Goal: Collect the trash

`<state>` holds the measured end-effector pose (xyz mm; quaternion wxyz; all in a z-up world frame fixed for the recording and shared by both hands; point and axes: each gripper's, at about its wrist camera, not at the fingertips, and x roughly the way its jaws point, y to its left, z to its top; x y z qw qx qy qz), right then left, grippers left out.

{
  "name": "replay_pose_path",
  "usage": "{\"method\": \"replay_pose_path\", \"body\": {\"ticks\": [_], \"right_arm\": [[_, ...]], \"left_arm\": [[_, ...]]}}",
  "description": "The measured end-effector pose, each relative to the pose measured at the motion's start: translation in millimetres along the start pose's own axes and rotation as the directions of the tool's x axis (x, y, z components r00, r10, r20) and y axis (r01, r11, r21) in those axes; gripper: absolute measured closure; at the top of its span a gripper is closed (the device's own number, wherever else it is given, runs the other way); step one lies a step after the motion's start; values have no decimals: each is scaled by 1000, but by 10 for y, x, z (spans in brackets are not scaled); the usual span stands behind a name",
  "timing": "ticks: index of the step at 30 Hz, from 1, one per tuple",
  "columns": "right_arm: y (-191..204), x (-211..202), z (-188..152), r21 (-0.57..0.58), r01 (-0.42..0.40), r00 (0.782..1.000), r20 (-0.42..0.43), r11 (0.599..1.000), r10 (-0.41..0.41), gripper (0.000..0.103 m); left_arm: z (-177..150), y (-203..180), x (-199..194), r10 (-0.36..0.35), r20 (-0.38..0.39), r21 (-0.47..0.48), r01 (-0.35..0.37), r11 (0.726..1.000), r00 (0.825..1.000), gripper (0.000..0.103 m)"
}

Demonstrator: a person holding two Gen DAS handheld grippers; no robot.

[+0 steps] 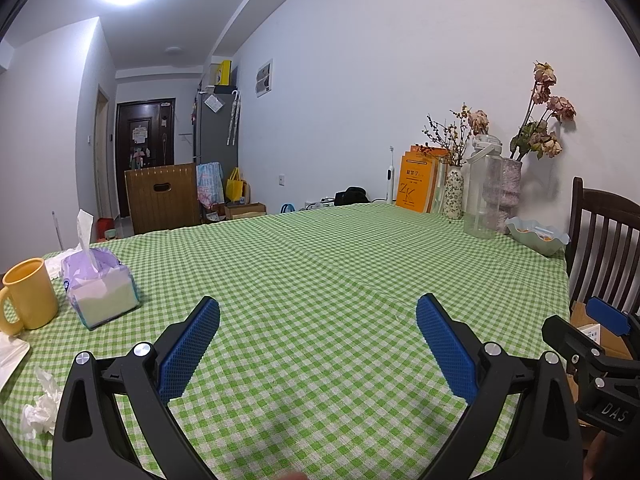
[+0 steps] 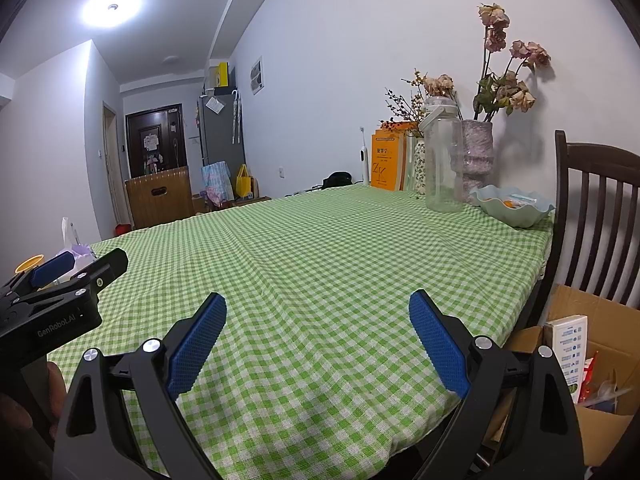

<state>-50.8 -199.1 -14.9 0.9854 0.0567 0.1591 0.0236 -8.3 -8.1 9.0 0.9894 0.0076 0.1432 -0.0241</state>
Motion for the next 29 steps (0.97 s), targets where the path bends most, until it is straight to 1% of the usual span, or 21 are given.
{"method": "replay_pose_path", "body": {"ticks": [8,14,29], "right_arm": [[5,3,-3,-1,0,1000,0,1000,0,14],[7,5,-3,-1,1,1000,-1,1000,-1,14],[7,4,-3,-1,-1,1000,2,1000,1,14]], "left_arm": [[1,-2,0,-1,-1,0,1,1000,1000,7],[-5,-7,2,-18,-1,7,18,1000,1000,7],[6,10,21,-4,-8,2,4,1000,1000,7]]}}
